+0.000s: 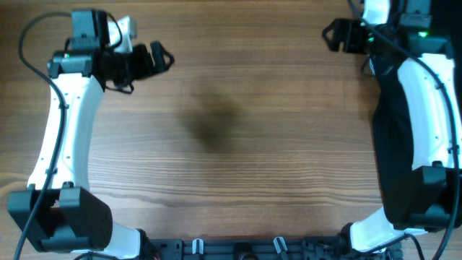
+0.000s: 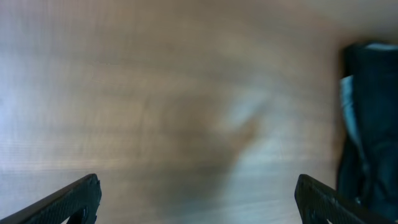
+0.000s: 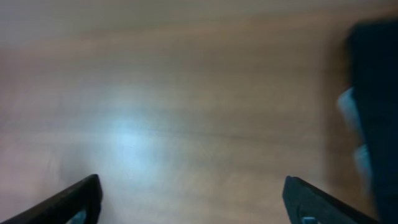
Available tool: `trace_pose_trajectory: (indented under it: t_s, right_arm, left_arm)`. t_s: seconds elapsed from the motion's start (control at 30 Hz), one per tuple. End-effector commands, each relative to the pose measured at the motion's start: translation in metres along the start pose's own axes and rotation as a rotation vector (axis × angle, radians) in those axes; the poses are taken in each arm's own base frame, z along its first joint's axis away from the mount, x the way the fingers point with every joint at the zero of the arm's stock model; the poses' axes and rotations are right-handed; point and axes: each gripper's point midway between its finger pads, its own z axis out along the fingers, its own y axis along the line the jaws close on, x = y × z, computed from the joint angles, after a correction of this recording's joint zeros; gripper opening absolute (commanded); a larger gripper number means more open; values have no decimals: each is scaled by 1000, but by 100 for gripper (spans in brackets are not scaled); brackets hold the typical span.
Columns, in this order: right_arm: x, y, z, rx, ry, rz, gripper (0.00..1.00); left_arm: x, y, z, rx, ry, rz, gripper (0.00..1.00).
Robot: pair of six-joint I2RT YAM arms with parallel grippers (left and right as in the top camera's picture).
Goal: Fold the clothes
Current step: 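Reach the right gripper to the clothes pile and grasp the black shorts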
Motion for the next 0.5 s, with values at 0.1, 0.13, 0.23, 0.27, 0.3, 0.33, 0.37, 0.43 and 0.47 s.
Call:
trace_pose_trajectory:
  t_s: [0.1, 0.13, 0.23, 0.27, 0.3, 0.33, 0.37, 0.43, 0.47]
  right_arm:
    - [-47, -120, -48, 210, -217, 125, 96]
    - [-48, -142, -53, 241, -241, 146, 97]
    - [-49, -202, -65, 324, -301, 198, 97]
    - [-48, -216, -65, 339, -312, 211, 96]
    - [-46, -228, -63, 354, -318, 223, 96]
    - [-43, -243, -58, 367, -324, 241, 97]
    - [-39, -255, -53, 381, -321, 254, 96]
    - [-26, -285, -38, 415, -308, 286, 97]
    - [-19, -296, -30, 420, -302, 298, 97]
  left_arm:
    - [-20, -67, -22, -79, -110, 166, 99]
    - [-15, -73, -19, -87, -102, 184, 99]
    - [5, -94, -8, -105, -66, 245, 100]
    - [9, -97, -5, -110, -59, 257, 100]
    - [12, -101, -4, -113, -53, 268, 100]
    - [15, -103, -2, -118, -48, 277, 100]
    - [17, -104, -2, -124, -44, 281, 100]
    - [21, -103, -1, -132, -31, 282, 100]
    - [23, -101, -2, -137, -22, 277, 100]
